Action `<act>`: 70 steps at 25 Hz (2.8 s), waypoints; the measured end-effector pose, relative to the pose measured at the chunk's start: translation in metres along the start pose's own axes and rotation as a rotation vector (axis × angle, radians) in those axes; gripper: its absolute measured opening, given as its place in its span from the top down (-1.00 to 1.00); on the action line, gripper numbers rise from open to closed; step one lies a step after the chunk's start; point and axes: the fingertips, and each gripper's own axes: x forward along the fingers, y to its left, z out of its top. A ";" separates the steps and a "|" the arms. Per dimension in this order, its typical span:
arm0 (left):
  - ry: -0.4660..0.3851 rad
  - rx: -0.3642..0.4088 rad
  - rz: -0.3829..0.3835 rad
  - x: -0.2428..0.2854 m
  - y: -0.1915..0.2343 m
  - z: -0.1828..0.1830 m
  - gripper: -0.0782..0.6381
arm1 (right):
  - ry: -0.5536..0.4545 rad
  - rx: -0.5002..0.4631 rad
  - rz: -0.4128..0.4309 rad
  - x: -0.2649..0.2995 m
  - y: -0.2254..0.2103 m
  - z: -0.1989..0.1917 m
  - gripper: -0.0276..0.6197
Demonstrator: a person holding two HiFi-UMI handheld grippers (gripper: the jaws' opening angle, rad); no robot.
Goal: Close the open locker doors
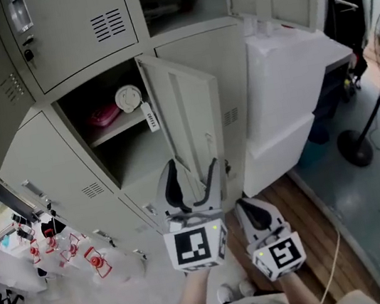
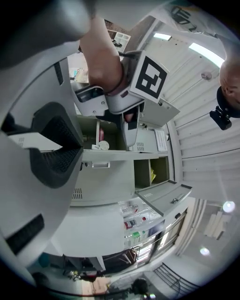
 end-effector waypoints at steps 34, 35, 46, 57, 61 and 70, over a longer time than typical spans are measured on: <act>0.061 0.102 0.083 0.012 0.009 -0.019 -0.10 | -0.005 0.027 0.034 0.000 -0.001 0.000 0.90; 0.059 0.101 0.088 0.010 0.012 -0.018 -0.10 | -0.008 0.025 0.046 0.002 0.003 0.001 0.90; 0.053 0.095 0.199 -0.023 0.054 -0.011 -0.10 | -0.019 0.009 0.145 0.018 0.033 0.001 0.90; 0.068 0.166 0.334 -0.051 0.113 -0.004 -0.09 | -0.024 0.019 0.217 0.034 0.059 0.003 0.90; 0.091 0.197 0.370 -0.058 0.134 -0.006 -0.09 | -0.016 0.021 0.242 0.041 0.071 0.004 0.90; 0.106 0.189 0.389 -0.059 0.161 -0.014 -0.09 | -0.019 0.009 0.240 0.057 0.081 0.002 0.90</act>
